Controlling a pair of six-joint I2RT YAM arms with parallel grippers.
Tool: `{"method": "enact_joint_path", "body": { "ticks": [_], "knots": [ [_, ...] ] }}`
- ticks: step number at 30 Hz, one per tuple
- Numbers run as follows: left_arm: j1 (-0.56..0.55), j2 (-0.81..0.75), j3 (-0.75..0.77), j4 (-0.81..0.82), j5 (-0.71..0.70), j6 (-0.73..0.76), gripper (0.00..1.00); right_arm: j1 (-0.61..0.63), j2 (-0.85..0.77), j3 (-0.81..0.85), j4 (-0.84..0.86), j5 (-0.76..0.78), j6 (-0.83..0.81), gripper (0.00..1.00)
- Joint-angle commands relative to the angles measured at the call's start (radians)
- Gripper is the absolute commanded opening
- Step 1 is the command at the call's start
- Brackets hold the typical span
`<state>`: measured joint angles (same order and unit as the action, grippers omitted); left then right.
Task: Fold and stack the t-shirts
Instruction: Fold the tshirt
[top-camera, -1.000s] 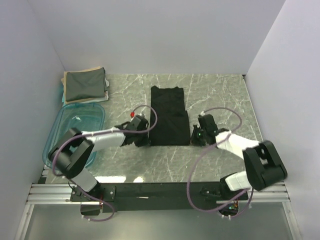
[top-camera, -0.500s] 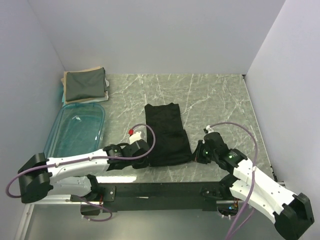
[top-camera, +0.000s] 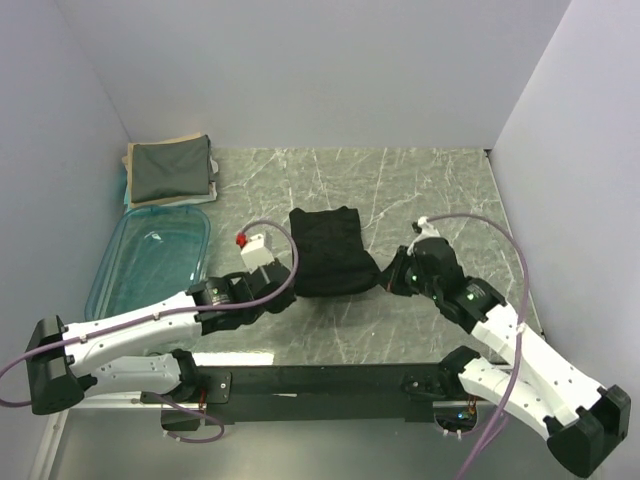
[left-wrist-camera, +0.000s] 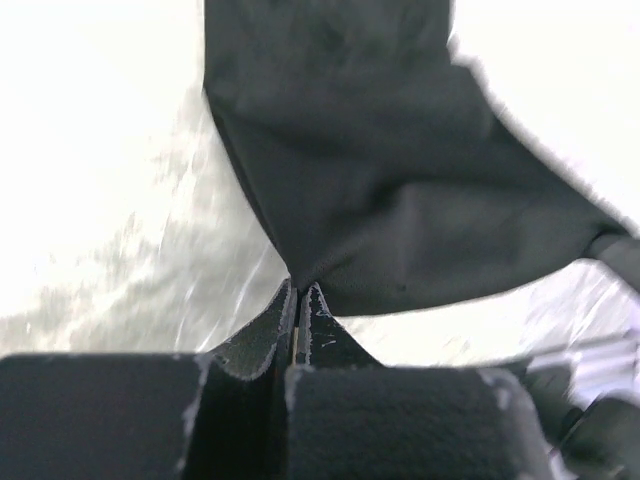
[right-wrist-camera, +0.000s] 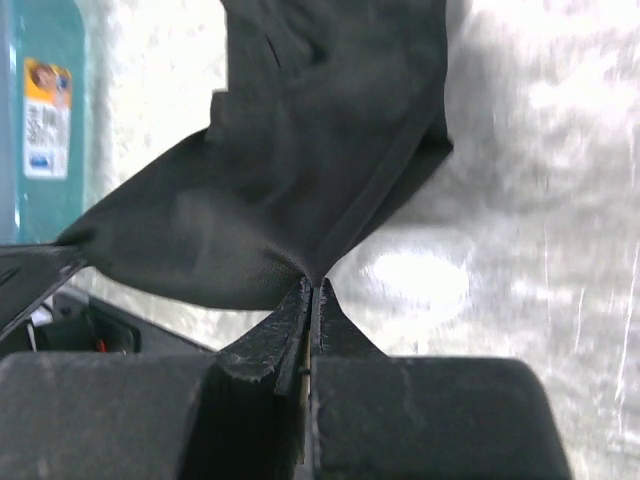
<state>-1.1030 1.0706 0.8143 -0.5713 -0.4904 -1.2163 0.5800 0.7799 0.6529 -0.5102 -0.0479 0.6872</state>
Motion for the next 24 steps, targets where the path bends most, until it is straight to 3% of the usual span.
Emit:
{"method": "enact_joint_path", "body": {
  "ticks": [1,8,14,24],
  "knots": [
    [0.026,0.018,0.095,-0.032,-0.157,0.026,0.01,-0.002,0.054,0.103,0.044,0.083,-0.047,0.00],
    [0.179,0.081,0.161,0.097,-0.099,0.195,0.01,-0.078,0.202,0.208,0.075,0.051,-0.087,0.00],
    [0.319,0.166,0.235,0.166,-0.017,0.291,0.01,-0.161,0.309,0.298,0.087,-0.067,-0.146,0.00],
    [0.457,0.351,0.355,0.220,0.050,0.397,0.01,-0.262,0.573,0.506,0.065,-0.193,-0.244,0.00]
  ]
}}
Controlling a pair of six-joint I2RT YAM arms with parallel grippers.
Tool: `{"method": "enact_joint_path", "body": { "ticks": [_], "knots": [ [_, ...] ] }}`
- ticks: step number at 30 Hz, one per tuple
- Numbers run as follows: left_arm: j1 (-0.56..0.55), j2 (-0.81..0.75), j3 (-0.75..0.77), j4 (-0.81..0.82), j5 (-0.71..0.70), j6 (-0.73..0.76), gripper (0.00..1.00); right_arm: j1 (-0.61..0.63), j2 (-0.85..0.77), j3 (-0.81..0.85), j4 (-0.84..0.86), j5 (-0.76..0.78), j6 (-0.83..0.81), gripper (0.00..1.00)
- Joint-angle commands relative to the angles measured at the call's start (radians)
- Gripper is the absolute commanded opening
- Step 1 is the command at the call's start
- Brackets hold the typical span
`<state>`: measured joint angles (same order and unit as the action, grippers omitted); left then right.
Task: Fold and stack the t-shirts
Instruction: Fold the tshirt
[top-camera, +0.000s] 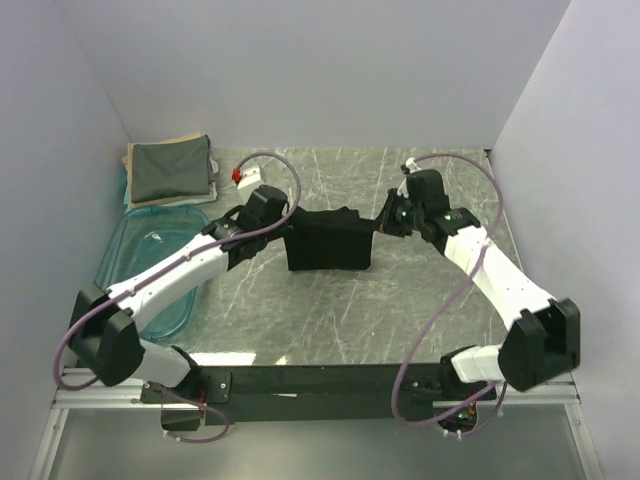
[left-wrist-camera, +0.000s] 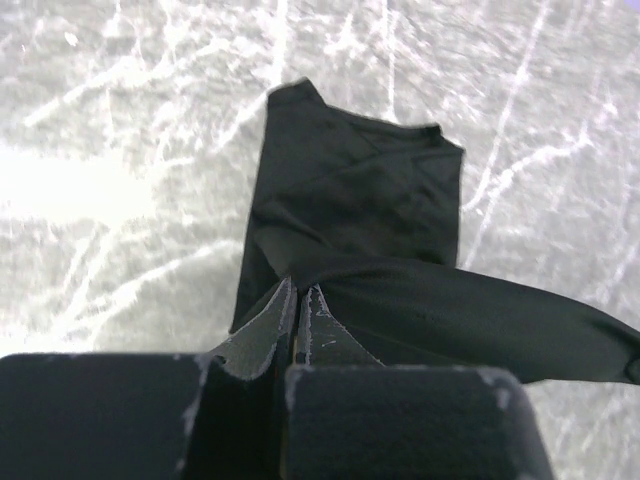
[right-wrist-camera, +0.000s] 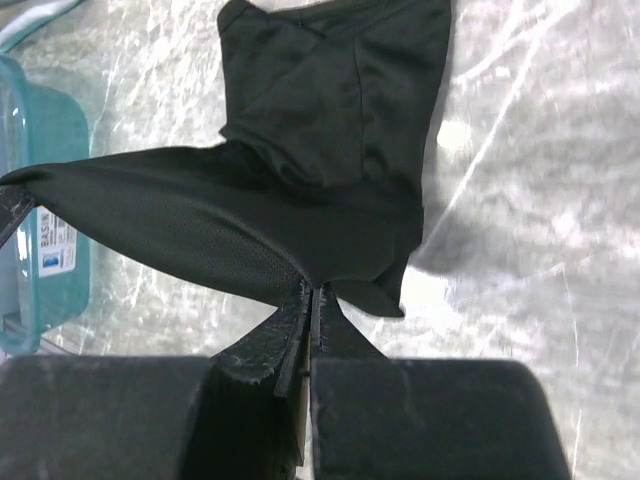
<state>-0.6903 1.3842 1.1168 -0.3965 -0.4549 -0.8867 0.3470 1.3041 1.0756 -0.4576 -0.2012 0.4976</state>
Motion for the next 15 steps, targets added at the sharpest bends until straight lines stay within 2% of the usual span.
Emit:
{"method": "enact_joint_path", "body": {
  "ticks": [1,15],
  "knots": [
    [0.067,0.056,0.076,0.045,0.019,0.069,0.01,-0.042,0.069,0.101,0.022,-0.041,-0.057,0.00],
    [0.207,0.410,0.345,0.028,0.183,0.178,0.01,-0.124,0.446,0.400,-0.010,-0.076,-0.129,0.00]
  ]
}}
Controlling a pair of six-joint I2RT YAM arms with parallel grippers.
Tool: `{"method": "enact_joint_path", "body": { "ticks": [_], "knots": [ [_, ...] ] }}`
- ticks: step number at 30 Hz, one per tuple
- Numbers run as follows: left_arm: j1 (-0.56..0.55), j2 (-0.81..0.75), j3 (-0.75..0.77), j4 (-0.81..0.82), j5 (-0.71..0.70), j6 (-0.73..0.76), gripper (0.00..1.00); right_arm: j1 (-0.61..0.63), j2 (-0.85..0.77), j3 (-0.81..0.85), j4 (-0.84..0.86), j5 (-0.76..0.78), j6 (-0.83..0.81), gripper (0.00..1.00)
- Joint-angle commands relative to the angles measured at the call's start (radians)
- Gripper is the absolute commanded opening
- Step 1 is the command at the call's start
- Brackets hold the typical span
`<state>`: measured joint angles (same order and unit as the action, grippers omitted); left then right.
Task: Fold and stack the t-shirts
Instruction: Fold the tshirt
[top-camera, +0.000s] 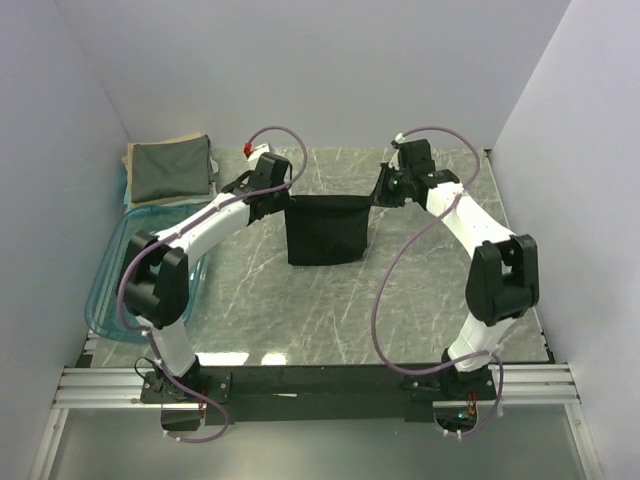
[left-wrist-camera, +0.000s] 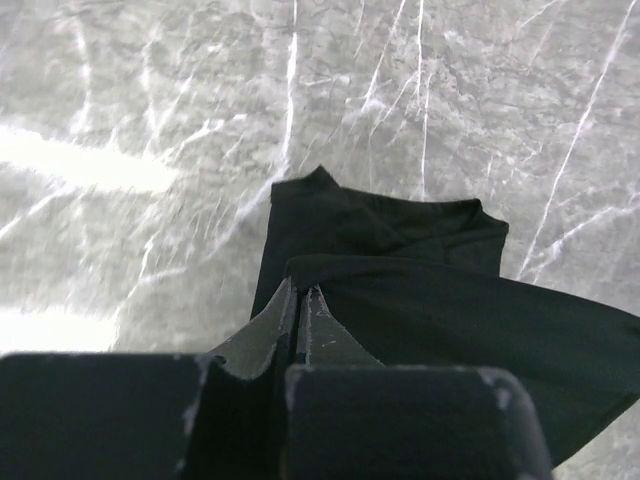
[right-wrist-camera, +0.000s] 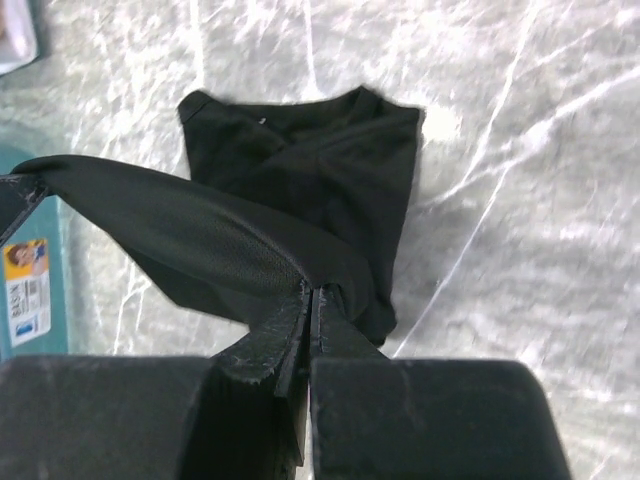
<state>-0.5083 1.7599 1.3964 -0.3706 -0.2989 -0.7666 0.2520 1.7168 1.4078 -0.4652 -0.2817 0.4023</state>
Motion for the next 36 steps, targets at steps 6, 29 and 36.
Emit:
{"method": "enact_joint_path", "body": {
  "ticks": [6,29,36],
  "knots": [
    [0.057,0.154,0.164,-0.016,0.081,0.092,0.01,-0.054,0.168,0.173,0.003,-0.043,-0.031,0.00],
    [0.100,0.320,0.392,-0.128,0.244,0.130,0.99,-0.095,0.313,0.331,-0.046,-0.056,-0.016,0.76],
    [0.083,0.167,0.199,-0.044,0.343,0.092,0.99,-0.045,0.060,0.008,0.143,-0.259,0.067,0.83]
  ]
}}
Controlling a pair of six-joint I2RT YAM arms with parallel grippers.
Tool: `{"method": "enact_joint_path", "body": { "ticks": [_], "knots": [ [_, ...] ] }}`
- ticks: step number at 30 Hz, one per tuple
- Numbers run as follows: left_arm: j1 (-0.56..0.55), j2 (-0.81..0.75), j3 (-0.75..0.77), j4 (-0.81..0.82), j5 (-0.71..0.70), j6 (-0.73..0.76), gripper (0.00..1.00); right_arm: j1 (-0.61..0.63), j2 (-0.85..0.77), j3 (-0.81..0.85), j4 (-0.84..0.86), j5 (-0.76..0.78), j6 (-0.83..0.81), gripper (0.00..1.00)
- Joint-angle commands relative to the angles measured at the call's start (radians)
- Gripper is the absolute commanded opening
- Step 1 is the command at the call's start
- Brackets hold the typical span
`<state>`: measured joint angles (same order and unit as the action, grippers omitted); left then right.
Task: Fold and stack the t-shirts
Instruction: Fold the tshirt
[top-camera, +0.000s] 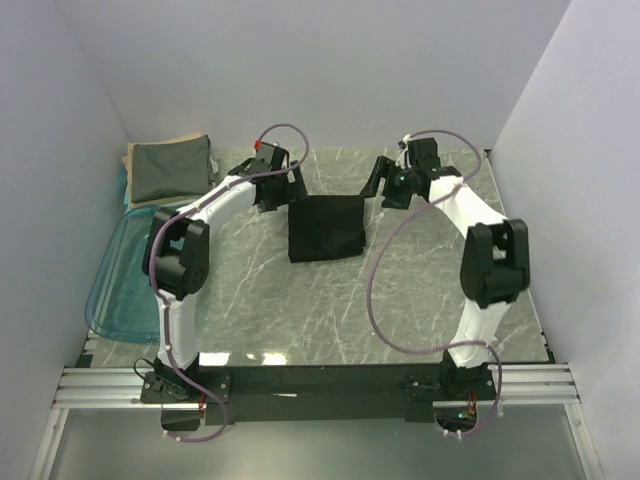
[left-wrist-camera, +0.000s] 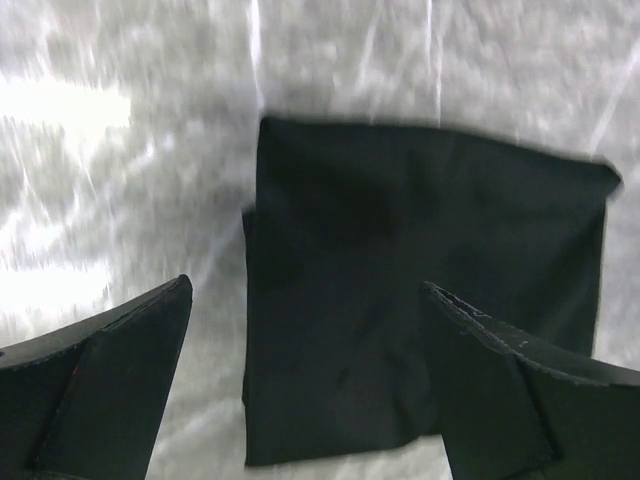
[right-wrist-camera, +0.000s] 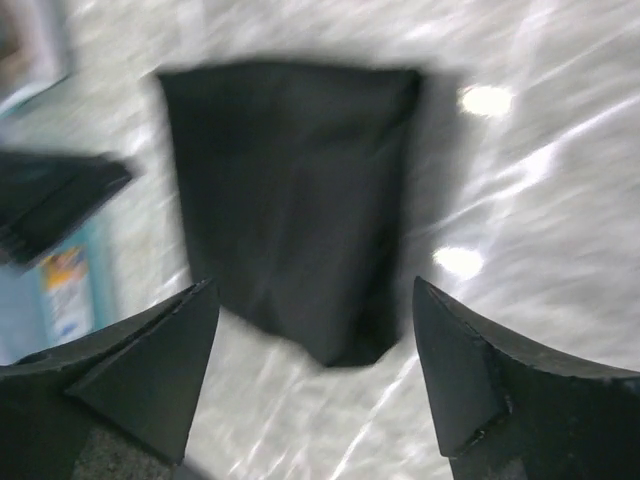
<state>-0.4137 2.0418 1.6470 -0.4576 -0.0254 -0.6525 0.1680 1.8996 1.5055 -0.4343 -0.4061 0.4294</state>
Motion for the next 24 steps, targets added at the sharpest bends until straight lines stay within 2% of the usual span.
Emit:
{"method": "enact_joint_path", "body": {
  "ticks": [1,5,8,12,15,24],
  "knots": [
    [-0.019,-0.130,-0.074,0.053,0.084,-0.029,0.99,0.069,-0.158,-0.118,0.158,-0.155,0.051,0.85],
    [-0.045,-0.209,-0.199,0.160,0.117,-0.077,0.99,0.154,-0.185,-0.211,0.267,-0.220,0.112,0.85],
    [-0.053,-0.218,-0.269,0.207,0.163,-0.108,1.00,0.174,-0.136,-0.214,0.325,-0.231,0.178,0.85],
    [-0.062,-0.174,-0.279,0.226,0.238,-0.113,0.99,0.157,-0.033,-0.211,0.342,-0.247,0.212,0.85],
    [-0.065,-0.143,-0.299,0.232,0.248,-0.110,0.99,0.125,-0.002,-0.252,0.341,-0.189,0.215,0.86],
    [-0.065,-0.058,-0.331,0.194,0.246,-0.065,0.99,0.068,0.076,-0.415,0.385,-0.175,0.190,0.86]
  ]
}}
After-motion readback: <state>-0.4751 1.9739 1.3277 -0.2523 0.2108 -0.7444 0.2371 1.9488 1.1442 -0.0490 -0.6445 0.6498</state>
